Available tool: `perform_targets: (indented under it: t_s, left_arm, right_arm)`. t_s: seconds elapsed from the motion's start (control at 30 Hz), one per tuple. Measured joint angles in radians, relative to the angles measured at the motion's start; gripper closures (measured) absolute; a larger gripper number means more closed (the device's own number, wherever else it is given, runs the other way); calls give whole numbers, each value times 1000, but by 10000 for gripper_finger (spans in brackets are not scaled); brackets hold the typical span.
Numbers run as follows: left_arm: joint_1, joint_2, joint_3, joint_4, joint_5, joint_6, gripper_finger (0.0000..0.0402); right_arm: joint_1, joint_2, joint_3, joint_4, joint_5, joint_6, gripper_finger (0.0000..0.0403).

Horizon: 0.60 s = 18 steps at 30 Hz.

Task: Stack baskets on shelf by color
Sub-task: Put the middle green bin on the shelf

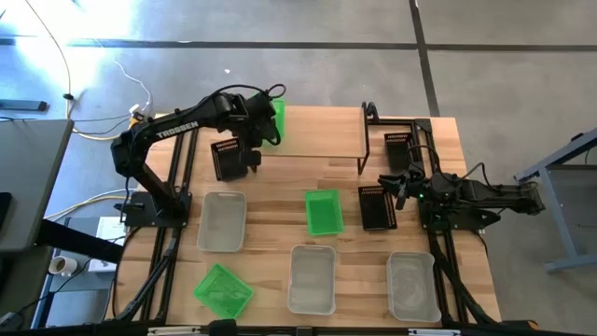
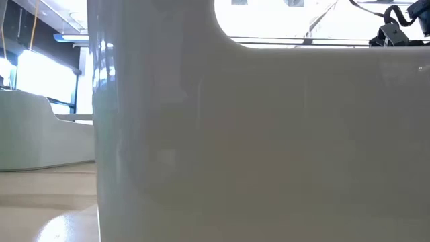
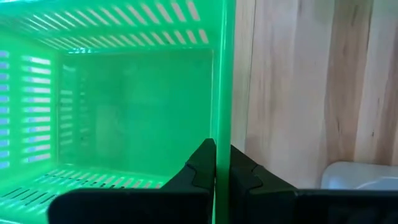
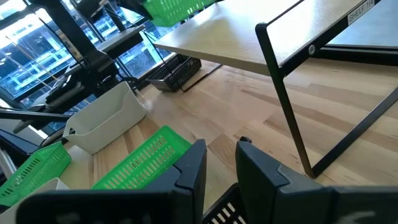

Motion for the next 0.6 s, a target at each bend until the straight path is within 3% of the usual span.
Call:
perform_targets:
  t_s: [0.43,0.6]
  left_arm:
    - [9,21,-1,-5,-11,12,401]
    - [9,21,-1,-5,-10,12,383]
  right_arm:
    - [0,0,0,30,0,0,329]
    - [0,0,0,31,0,15,329]
